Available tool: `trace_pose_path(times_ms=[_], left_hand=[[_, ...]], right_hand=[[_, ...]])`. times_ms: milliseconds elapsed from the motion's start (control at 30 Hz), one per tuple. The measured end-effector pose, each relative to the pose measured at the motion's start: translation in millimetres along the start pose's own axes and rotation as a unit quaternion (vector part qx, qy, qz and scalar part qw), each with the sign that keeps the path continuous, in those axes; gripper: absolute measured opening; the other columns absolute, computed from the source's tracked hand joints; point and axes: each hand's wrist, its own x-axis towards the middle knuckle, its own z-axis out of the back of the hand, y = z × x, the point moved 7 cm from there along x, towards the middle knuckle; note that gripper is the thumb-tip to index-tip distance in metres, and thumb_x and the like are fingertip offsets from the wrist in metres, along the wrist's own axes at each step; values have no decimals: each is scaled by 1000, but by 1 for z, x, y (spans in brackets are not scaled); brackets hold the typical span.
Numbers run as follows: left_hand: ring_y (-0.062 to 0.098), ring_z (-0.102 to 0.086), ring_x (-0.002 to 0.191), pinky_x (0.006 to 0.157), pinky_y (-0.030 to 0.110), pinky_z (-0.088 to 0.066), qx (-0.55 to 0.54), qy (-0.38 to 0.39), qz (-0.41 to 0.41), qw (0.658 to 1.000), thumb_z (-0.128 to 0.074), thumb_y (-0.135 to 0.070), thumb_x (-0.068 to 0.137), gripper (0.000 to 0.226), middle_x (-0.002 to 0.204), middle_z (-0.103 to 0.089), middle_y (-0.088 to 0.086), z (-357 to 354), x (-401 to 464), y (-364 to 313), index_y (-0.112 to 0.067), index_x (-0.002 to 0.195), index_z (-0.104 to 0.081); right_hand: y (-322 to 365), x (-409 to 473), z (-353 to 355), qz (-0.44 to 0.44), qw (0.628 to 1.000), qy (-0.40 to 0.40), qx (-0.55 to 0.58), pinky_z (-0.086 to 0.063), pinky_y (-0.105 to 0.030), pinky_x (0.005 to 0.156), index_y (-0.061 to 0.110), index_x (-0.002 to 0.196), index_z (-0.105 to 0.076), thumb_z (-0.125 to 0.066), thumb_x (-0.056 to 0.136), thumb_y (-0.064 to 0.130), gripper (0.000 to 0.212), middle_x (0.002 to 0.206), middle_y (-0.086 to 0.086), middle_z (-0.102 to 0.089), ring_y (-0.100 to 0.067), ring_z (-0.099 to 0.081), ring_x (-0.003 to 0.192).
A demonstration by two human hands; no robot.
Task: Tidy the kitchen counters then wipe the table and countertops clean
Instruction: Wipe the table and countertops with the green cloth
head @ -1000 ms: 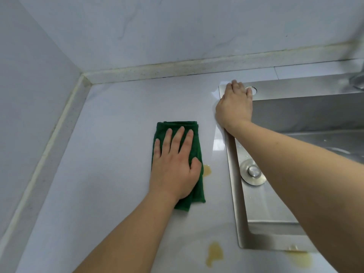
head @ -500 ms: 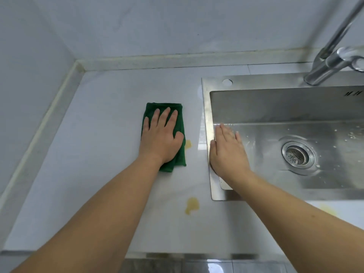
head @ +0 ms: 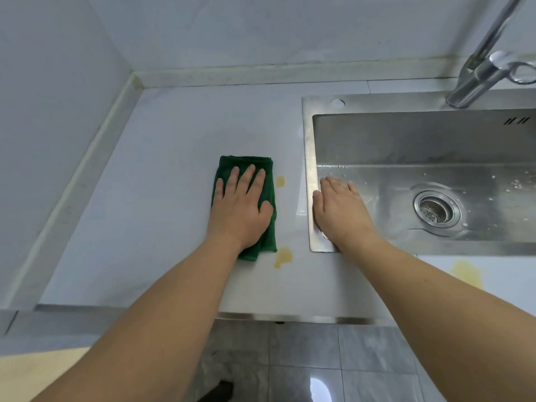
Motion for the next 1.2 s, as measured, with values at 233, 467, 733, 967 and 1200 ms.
trace_pose_path(times_ms=[233,467,733,967,1200], left_hand=[[17,14,150,121,43,11,11,10,-8,1000,-15,-46,92,70,164,8,-7,-7,-85,-12,-29,157,4],[20,13,150,120,44,13,30,-4,2,1000,-16,-44,91,71,165,6,-4,-11,-108,-15,-27,157,2],[23,15,150,121,49,9,8,-6,33,999,-20,-45,91,74,165,8,-1,-19,-101,-52,-25,157,4],[21,14,150,121,47,10,-5,-7,35,999,-22,-45,91,73,165,7,-3,-14,-83,-47,-27,157,3],[20,15,150,121,48,7,-4,-4,43,999,-23,-43,95,70,164,9,-4,-8,-31,-41,-26,157,5]], right_hand=[[1,-4,4,1,1000,-23,11,-21,-42,113,2,124,-52,-6,95,32,63,129,-12,-55,-27,-42,127],[3,-4,2,-6,1000,-13,27,-30,-45,101,3,107,-56,3,88,25,66,112,-12,-57,-31,-47,113],[-3,2,-4,-13,998,-16,52,-33,-43,103,10,105,-56,-1,89,28,60,107,-8,-59,-27,-49,106],[-1,1,-4,9,999,-11,44,-28,-42,111,9,119,-53,1,91,33,65,121,-8,-57,-25,-46,119],[-2,2,-7,-4,998,17,59,-5,-38,121,7,153,-16,-18,103,26,53,159,-7,-19,-19,-13,147]])
